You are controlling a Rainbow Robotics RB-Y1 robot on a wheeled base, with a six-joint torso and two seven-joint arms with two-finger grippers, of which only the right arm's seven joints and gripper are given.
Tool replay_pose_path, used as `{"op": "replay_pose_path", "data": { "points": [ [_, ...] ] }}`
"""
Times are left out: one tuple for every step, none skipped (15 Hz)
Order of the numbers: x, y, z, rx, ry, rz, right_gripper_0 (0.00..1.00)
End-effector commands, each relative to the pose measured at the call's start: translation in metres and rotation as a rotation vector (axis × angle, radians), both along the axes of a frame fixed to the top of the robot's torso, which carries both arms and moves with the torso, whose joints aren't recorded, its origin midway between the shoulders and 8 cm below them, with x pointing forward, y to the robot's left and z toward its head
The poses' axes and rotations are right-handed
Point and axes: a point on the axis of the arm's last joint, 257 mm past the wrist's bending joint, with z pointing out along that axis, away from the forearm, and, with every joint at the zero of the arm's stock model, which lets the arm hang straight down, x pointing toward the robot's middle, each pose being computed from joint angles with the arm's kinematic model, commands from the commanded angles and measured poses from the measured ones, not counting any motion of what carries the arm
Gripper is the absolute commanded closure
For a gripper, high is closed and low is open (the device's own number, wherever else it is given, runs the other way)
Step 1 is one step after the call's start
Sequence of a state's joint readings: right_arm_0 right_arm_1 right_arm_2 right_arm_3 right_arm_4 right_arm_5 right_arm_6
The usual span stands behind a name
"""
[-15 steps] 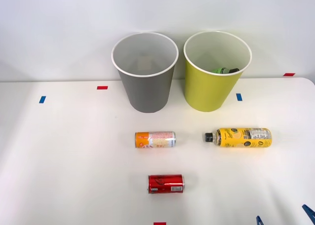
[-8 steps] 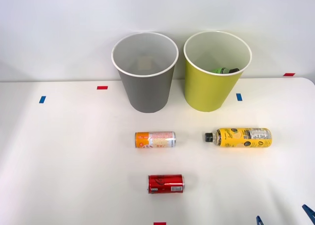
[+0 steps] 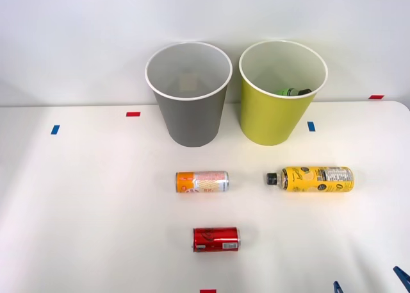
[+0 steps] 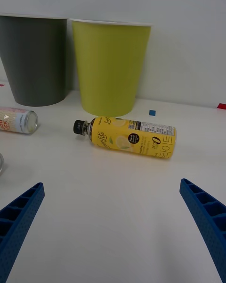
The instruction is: Put cans in the gray bin, plastic bottles in the light green bin
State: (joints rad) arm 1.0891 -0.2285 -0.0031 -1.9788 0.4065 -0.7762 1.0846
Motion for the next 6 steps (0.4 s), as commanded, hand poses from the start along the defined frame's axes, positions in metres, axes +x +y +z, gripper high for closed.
{"op": "replay_pose_path", "data": {
  "points": [
    [0.0000,0.0000,0.0000,0.000,0.000,0.000,0.00],
    [0.0000,0.0000,0.0000,0.000,0.000,0.000,0.00],
    [0.0000,0.0000,0.0000,0.000,0.000,0.000,0.00],
    [0.0000,0.0000,0.0000,0.000,0.000,0.000,0.00],
    [0.0000,0.0000,0.0000,0.000,0.000,0.000,0.00],
    [0.0000,0.0000,0.0000,0.000,0.000,0.000,0.00]
  ]
}}
